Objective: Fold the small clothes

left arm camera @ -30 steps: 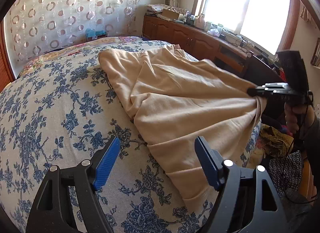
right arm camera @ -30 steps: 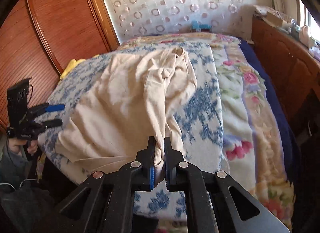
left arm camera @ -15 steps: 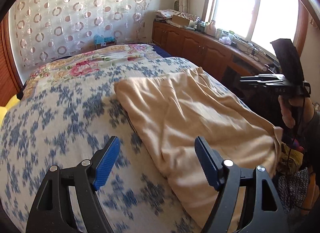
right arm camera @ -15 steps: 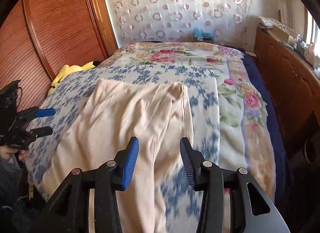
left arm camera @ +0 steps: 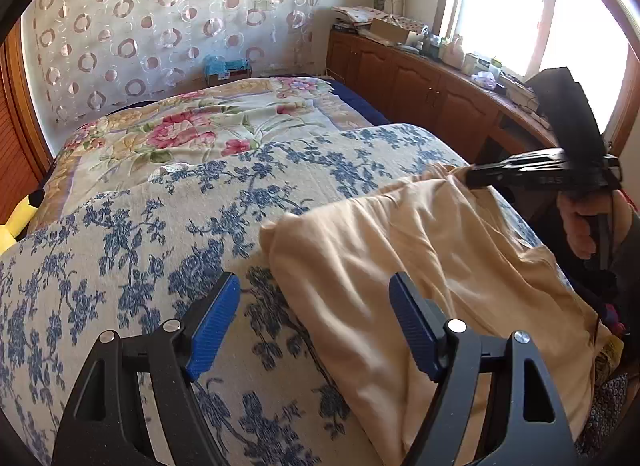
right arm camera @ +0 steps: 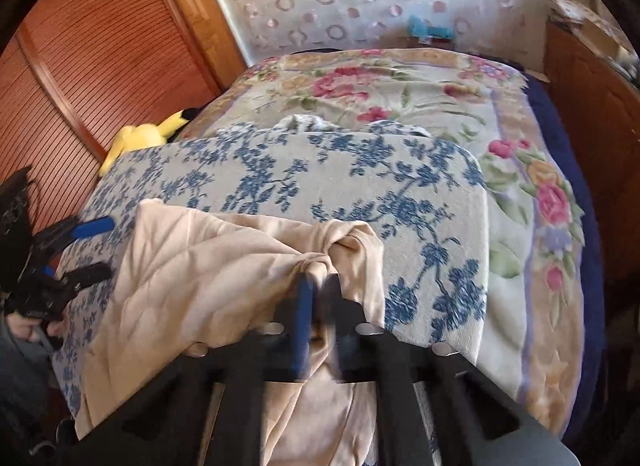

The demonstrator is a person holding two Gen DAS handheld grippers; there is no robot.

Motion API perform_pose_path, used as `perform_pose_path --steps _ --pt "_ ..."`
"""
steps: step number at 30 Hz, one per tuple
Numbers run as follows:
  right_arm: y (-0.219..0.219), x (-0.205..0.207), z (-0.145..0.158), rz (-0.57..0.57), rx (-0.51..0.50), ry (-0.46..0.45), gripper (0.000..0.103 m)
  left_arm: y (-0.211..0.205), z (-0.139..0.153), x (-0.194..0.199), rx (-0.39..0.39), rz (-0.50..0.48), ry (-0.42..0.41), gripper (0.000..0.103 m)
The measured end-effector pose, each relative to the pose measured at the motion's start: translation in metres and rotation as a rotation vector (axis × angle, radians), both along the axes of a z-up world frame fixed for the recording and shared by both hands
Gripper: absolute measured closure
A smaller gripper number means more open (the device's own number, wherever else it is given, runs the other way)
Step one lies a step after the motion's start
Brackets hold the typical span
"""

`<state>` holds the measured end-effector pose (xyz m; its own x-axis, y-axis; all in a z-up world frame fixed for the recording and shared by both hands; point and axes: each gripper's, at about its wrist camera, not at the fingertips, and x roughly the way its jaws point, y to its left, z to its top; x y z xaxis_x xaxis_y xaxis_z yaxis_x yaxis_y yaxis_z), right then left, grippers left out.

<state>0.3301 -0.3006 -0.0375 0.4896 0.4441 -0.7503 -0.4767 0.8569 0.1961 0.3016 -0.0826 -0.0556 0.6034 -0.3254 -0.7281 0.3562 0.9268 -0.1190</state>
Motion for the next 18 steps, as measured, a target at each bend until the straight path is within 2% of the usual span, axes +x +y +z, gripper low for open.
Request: perform_pose_path --steps 2,5,6,8,10,12,13,15,16,17,18 --pt "-0.008 -0.007 0.019 -0.016 -0.037 -0.119 0.098 0.002 -0.002 0.005 0.004 0.009 -0.003 0.025" --pt "-0.031 -0.005 0.039 -0.162 -0.012 -0.228 0.097 0.004 -0.006 0.010 0.005 0.019 0.001 0.025" --pt "-0.030 -0.002 0.034 -0.187 -0.050 -0.232 0.093 0.005 -0.008 0.013 0.005 0.022 0.006 0.025" --pt "-0.023 0.010 0.015 -0.190 -0.132 -0.164 0.086 0.006 -0.013 0.019 0.003 0.029 0.017 0.025" --pt "-0.023 0.010 0.005 -0.191 -0.138 -0.147 0.080 0.006 -0.016 0.024 -0.014 0.024 0.034 0.028" --pt "-0.023 0.006 0.002 -0.182 -0.105 -0.142 0.077 0.004 -0.018 0.029 -0.034 0.003 0.047 0.049" --pt "-0.024 0.002 0.003 -0.176 -0.090 -0.143 0.073 0.003 -0.020 0.031 -0.034 0.000 0.058 0.054" --pt "-0.024 -0.007 0.001 -0.143 -0.057 -0.130 0.064 0.000 -0.020 0.035 -0.050 -0.014 0.071 0.072" --pt "-0.023 -0.011 -0.001 -0.124 -0.051 -0.118 0.063 -0.001 -0.019 0.036 -0.062 -0.022 0.071 0.077" --pt "-0.018 -0.013 -0.003 -0.111 -0.063 -0.109 0.062 -0.002 -0.017 0.036 -0.064 -0.029 0.063 0.097" --pt "-0.018 -0.017 -0.006 -0.106 -0.092 -0.103 0.062 -0.003 -0.015 0.036 -0.067 -0.031 0.056 0.098"
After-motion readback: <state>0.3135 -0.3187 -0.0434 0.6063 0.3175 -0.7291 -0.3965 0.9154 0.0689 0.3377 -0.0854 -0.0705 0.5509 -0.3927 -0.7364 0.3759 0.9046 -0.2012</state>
